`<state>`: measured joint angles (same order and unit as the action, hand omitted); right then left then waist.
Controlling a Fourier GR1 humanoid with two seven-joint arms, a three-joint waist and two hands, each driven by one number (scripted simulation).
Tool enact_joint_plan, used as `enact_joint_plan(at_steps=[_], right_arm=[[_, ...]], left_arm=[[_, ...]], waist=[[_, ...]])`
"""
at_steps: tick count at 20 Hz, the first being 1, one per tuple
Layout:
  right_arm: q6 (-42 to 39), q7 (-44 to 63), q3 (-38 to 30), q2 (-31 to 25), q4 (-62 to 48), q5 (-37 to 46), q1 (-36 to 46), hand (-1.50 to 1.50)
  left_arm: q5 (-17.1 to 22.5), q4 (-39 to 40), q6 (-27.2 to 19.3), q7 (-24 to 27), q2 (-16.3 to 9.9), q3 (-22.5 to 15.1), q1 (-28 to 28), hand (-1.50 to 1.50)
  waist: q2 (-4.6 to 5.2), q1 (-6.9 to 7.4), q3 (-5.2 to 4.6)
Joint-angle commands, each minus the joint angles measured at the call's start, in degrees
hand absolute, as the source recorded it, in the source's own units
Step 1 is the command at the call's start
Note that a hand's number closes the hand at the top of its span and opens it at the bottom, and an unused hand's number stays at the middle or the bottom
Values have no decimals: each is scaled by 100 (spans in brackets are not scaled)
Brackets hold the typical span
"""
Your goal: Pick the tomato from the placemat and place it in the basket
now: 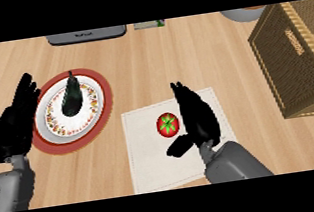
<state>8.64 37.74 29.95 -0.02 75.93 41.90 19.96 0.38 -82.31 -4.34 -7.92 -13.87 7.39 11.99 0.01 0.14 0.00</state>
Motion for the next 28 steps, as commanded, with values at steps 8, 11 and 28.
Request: enact_joint_plan(at_steps=[8,11,28], right_arm=[[269,-185,165,2,-941,-445,362,-150],[172,-487,240,1,-1371,-591,459,-150],[230,-1786,1079,-421,-881,-949,-690,150]], left_arm=[[-170,-539,-15,-320,62,-7,-157,0],[-163,-469,-43,-276,284,-134,-191,0],[-141,-92,26,-175,69,191,78,0]], waist=[[-1,37,1],[5,58,2],[-8,-77,1]])
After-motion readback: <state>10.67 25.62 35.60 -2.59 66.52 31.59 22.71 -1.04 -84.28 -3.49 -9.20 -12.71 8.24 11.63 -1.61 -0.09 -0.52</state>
